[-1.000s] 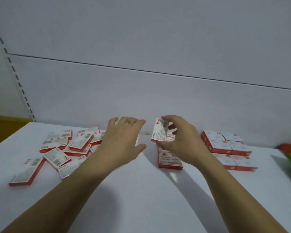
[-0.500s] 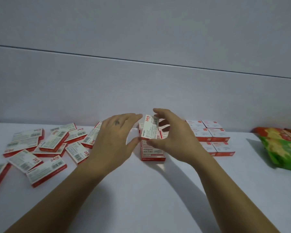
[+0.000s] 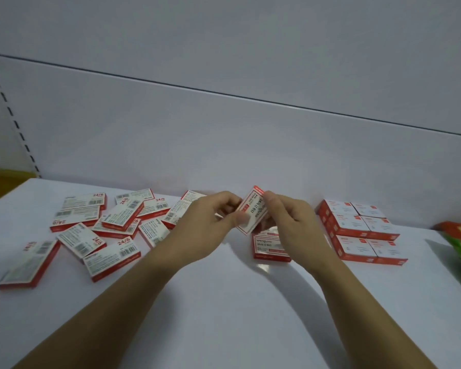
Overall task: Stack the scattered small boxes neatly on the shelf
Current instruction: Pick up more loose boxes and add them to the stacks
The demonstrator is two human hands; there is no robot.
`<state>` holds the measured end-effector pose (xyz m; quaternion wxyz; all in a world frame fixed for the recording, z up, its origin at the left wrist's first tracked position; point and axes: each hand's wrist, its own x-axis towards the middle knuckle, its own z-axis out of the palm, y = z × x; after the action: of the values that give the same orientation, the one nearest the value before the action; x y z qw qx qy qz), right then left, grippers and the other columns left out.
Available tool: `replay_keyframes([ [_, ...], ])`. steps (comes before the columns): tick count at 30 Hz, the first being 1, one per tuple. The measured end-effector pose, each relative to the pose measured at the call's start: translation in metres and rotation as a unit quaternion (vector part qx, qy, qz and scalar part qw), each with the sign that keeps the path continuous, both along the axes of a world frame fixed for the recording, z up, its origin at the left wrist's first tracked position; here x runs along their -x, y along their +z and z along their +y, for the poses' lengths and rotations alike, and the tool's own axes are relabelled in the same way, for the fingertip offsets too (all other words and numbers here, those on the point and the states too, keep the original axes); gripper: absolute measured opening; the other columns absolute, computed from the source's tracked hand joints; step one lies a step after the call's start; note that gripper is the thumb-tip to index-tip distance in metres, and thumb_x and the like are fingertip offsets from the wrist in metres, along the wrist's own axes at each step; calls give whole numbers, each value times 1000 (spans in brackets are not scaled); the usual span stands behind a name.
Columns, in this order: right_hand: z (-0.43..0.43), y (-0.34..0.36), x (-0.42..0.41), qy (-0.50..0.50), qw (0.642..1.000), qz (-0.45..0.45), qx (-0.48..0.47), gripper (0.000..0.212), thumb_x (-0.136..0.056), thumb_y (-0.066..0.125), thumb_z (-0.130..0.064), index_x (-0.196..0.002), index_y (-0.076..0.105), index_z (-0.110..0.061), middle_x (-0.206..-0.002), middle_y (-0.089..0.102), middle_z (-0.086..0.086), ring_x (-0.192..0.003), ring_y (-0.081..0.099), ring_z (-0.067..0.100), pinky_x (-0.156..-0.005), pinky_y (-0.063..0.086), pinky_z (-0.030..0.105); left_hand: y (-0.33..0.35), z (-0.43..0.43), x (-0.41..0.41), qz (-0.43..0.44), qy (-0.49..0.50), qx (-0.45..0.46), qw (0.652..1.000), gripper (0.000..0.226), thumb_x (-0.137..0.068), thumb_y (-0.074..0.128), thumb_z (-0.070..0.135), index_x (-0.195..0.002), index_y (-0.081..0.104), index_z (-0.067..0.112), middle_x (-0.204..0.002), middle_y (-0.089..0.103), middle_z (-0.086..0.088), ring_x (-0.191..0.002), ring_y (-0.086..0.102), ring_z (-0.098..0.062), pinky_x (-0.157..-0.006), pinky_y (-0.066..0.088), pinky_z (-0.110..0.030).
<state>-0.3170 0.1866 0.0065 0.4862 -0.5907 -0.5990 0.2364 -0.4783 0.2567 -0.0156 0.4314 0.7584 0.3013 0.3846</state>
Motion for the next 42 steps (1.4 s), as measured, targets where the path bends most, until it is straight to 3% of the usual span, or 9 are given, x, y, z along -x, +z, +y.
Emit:
replay_keyframes([
  [6, -8, -5, -9, -36, 988, 152, -16, 27, -94, 52, -1, -111, 67, -18, -73, 69, 2, -65, 60, 15, -62, 53, 24, -3, -3, -4, -42, -22, 54, 997, 4, -87, 65, 33, -90, 63, 33, -76, 71, -5, -76, 69, -22, -79, 53, -55],
  [13, -9, -6, -5, 29, 989, 127, 72, 18, -86, 63, 0, -97, 70, -13, -89, 68, 19, -64, 62, 16, -60, 53, 27, -1, 1, 0, -95, 4, 88, 992, 17, -83, 62, 37, -77, 70, 22, -75, 72, 2, -68, 68, -11, -61, 50, -18],
  [19, -10, -6, -5, 27, 981, 179, 73, 15, -83, 66, 4, -81, 58, -8, -79, 70, 10, -64, 63, 24, -55, 51, 27, -1, -6, -7, -129, 10, 156, 979, 40, -75, 60, 49, -99, 63, 17, -81, 74, 0, -73, 70, -13, -67, 56, -23],
  [22, -12, -2, -5, 3, 974, 224, 18, 16, -84, 68, 0, -79, 55, -8, -83, 73, 14, -62, 67, 27, -58, 54, 31, -2, -9, -8, -135, -26, 202, 970, 52, -69, 71, 41, -110, 58, 12, -89, 74, -8, -78, 70, -21, -74, 58, -34],
  [26, -11, -4, -2, -10, 963, 268, 1, 17, -84, 68, -1, -79, 52, -6, -79, 74, 11, -62, 70, 22, -57, 54, 27, -4, -13, -13, -163, -16, 216, 963, 27, -82, 71, 17, -108, 64, 9, -95, 73, -10, -87, 70, -24, -77, 58, -35],
  [29, -9, -9, 1, -8, 980, 197, 28, 21, -81, 71, -1, -68, 56, -10, -77, 73, 11, -66, 68, 18, -62, 53, 28, -1, -13, -14, -197, -9, 243, 950, 20, -90, 60, 9, -110, 66, 11, -96, 74, -6, -88, 71, -22, -76, 58, -34],
  [32, -8, -11, 6, -24, 990, 140, 13, 19, -81, 72, -5, -72, 58, -13, -75, 72, 9, -67, 65, 17, -64, 53, 29, -1, -10, -11, -169, 15, 213, 962, 22, -94, 55, 10, -108, 70, 17, -90, 74, 0, -81, 69, -14, -74, 58, -34],
  [38, -10, -4, -5, -21, 984, 178, 13, 28, -88, 65, -9, -115, 58, -16, -75, 69, 7, -69, 68, 18, -62, 53, 21, -2, -6, -6, -109, -20, 127, 986, 17, -89, 65, 15, -101, 74, 23, -87, 73, 1, -78, 68, -15, -62, 52, -21],
  [42, -10, 0, -9, 0, 987, 163, -7, 18, -89, 62, -3, -104, 70, -10, -76, 68, 8, -68, 66, 16, -66, 57, 28, -1, -8, -8, -99, 16, 80, 992, 12, -84, 72, 23, -94, 70, 29, -85, 72, 8, -78, 67, -11, -61, 53, -23],
])
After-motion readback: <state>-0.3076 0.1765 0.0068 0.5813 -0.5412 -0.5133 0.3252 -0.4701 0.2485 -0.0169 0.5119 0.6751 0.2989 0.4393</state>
